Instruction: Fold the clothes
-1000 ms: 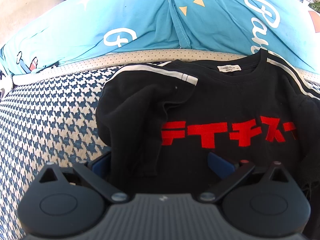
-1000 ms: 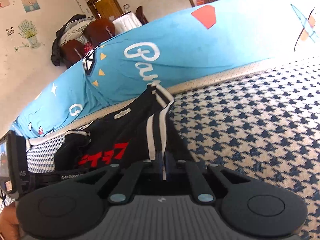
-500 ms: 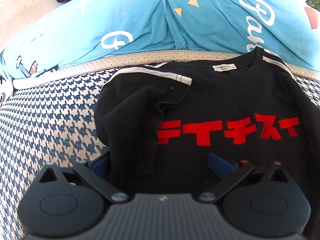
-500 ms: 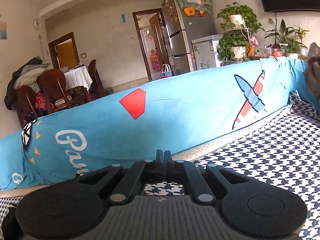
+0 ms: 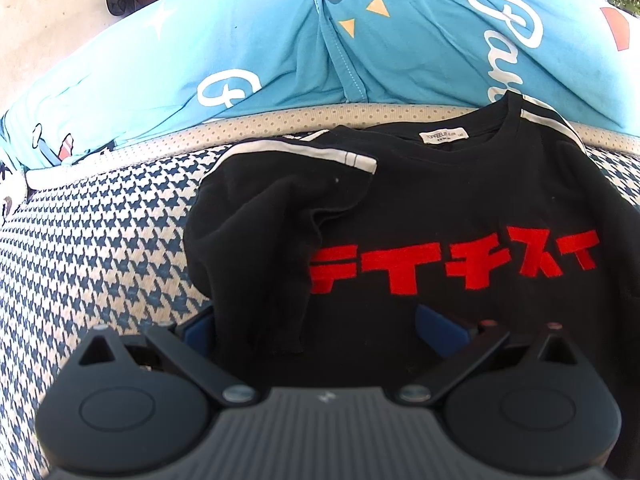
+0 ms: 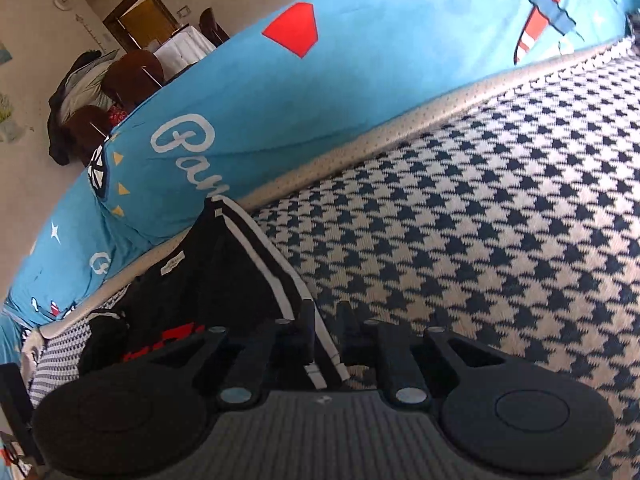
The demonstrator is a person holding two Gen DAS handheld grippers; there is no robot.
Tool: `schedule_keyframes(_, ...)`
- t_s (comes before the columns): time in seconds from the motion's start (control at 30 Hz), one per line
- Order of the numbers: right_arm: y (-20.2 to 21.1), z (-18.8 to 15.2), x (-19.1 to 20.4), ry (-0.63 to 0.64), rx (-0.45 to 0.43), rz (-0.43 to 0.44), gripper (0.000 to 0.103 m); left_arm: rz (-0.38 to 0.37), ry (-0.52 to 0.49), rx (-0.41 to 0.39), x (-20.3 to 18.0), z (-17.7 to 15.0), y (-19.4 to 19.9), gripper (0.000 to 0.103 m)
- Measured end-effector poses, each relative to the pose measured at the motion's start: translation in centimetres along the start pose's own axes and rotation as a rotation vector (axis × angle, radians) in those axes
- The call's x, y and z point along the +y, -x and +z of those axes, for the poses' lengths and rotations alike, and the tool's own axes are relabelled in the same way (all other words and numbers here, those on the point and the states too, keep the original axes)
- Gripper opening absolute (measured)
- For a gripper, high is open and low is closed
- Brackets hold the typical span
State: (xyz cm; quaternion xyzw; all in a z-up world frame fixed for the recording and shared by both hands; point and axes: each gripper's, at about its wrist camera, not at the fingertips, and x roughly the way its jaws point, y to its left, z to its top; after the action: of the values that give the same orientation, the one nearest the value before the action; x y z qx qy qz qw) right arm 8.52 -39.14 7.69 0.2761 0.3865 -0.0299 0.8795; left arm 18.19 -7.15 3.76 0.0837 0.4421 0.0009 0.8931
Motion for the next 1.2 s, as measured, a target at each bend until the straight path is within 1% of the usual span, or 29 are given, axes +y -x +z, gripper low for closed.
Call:
schedule_keyframes(0.13,0.0,-0.8,-0.1,-0.048,0.045,0.035,0.020,0.003,-0.004,-0.003,-0.1,0.0,0.0,0.103)
schedule_keyframes(0.2,-0.1,-1.2,-0.2,-0.077,0.068,0.050,0.026,0.004,-0.007,-0.005,-0.1,-0.1,0.0,0.103)
schedule_keyframes(0.33,-0.6,-1.8,-0.8,-0.144,0.102,0.026,0.028,0.007,-0.014,-0.010,-0.1,0.0,0.0,0.103)
schedule_keyframes(0.4,-1.0,-2.0,-1.4,-0.200,0.116,0.035,0.029,0.006,-0.015,-0.011,-0.1,-0.1,0.0,0.103)
schedule_keyframes(0.43,-1.1,-2.0,-1.8,-0.236,0.119,0.048,0.030,0.005,-0.015,-0.012,-0.1,-0.1,0.0,0.103)
schedule_keyframes(0.5,-1.3,-2.1,-2.5,-0.305,0.119,0.079,0.036,0.005,-0.015,-0.013,-0.1,-0.1,0.0,0.103)
schedule_keyframes(0.53,-1.4,-2.2,-2.7,-0.334,0.118,0.093,0.037,0.005,-0.015,-0.013,-0.1,-0.1,0.0,0.103)
schedule_keyframes(0.6,-1.6,-2.3,-3.1,-0.385,0.110,0.117,0.041,0.004,-0.015,-0.013,0.0,-0.1,0.0,0.103)
schedule_keyframes(0.67,-1.7,-2.4,-3.2,-0.424,0.097,0.139,0.042,0.003,-0.015,-0.014,0.0,-0.1,-0.1,0.103)
schedule_keyframes(0.8,-1.9,-2.7,-3.1,-0.458,0.097,0.156,0.042,0.001,-0.016,-0.014,0.0,-0.1,0.0,0.103)
schedule_keyframes(0.87,-1.6,-2.8,-2.7,-0.454,0.096,0.129,0.042,0.000,-0.015,-0.013,0.0,-0.2,-0.1,0.103)
schedule_keyframes(0.97,-1.3,-2.9,-1.8,-0.403,0.104,0.091,0.042,0.000,-0.017,-0.014,0.0,-0.2,0.0,0.103)
schedule_keyframes(1.1,-1.9,-3.1,-1.7,-0.406,0.110,0.128,0.042,0.007,-0.023,-0.019,-0.2,-0.2,0.0,0.103)
schedule_keyframes(1.2,-2.2,-3.0,-1.8,-0.424,0.074,0.142,0.042,0.007,-0.024,-0.021,-0.1,-0.2,0.0,0.103)
